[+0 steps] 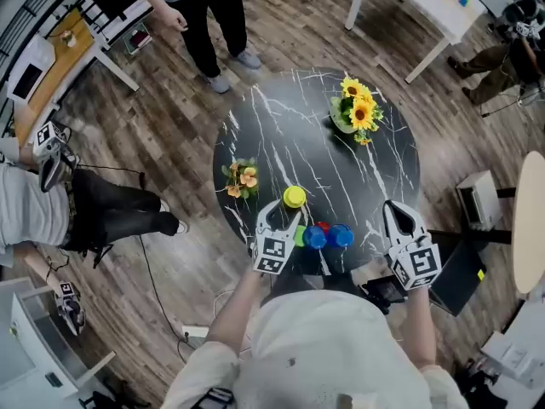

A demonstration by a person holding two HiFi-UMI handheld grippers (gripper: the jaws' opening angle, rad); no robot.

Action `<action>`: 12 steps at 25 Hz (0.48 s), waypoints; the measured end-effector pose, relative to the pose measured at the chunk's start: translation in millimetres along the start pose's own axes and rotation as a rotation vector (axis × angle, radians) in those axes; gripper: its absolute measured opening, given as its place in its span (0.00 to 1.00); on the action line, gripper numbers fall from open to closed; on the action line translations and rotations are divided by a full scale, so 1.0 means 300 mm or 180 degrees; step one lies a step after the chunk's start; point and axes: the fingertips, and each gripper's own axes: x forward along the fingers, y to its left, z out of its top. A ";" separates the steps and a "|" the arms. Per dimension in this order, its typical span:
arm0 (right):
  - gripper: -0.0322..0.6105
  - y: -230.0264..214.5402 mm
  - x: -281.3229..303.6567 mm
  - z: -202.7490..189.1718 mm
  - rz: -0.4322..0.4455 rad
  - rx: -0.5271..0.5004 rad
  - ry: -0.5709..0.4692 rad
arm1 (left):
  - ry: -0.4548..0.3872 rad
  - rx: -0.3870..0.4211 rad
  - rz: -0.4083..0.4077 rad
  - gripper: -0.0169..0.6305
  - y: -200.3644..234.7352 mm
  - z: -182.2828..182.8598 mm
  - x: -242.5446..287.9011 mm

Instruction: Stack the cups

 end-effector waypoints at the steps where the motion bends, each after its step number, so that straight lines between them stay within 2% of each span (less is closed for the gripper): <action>1: 0.06 0.000 0.004 -0.005 -0.0018 -0.0002 0.0013 | 0.0035 0.0026 -0.0024 0.38 0.005 -0.014 0.015; 12: 0.06 -0.002 0.017 -0.067 -0.0281 0.0055 0.0186 | 0.0385 0.0375 -0.0273 0.39 0.018 -0.146 0.150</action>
